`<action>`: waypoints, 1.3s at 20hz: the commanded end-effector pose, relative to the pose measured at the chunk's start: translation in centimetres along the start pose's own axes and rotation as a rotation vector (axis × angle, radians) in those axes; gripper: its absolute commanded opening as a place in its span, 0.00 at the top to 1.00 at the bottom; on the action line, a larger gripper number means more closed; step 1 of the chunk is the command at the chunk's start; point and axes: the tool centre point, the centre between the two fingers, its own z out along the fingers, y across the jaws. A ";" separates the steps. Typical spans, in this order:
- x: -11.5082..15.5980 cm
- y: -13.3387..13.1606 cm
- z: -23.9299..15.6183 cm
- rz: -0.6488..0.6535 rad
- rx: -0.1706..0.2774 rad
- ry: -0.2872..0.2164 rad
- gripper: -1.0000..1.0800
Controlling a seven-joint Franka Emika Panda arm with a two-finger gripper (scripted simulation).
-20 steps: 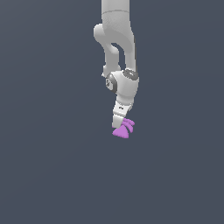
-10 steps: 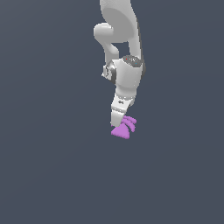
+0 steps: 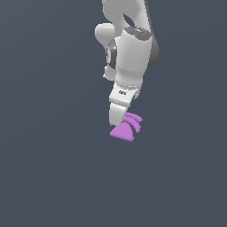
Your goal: Pick up the object and move it to a goal position.
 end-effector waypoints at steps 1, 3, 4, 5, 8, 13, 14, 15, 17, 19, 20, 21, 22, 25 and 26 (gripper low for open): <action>0.2 1.6 -2.1 -0.001 0.001 0.001 1.00; 0.3 2.8 -3.6 0.000 0.001 0.001 1.00; 0.3 3.3 -4.3 0.000 0.001 0.000 1.00; 0.4 3.9 -5.0 0.000 0.001 0.000 1.00; 0.5 5.4 -6.9 0.001 0.000 -0.001 1.00; 0.7 7.8 -9.7 0.002 -0.001 -0.003 1.00; 0.8 8.2 -10.2 0.002 -0.002 -0.003 1.00; 0.8 8.6 -10.6 0.003 -0.002 -0.003 1.00; 0.9 9.3 -11.4 0.003 -0.002 -0.004 1.00; 1.0 9.9 -12.1 0.003 -0.003 -0.005 1.00; 1.0 10.2 -12.4 0.003 -0.003 -0.005 1.00; 1.0 10.4 -12.7 0.003 -0.003 -0.005 1.00; 1.1 10.6 -12.9 0.003 -0.003 -0.005 1.00; 1.1 11.1 -13.5 0.004 -0.004 -0.006 1.00; 1.1 11.3 -13.6 0.004 -0.004 -0.006 1.00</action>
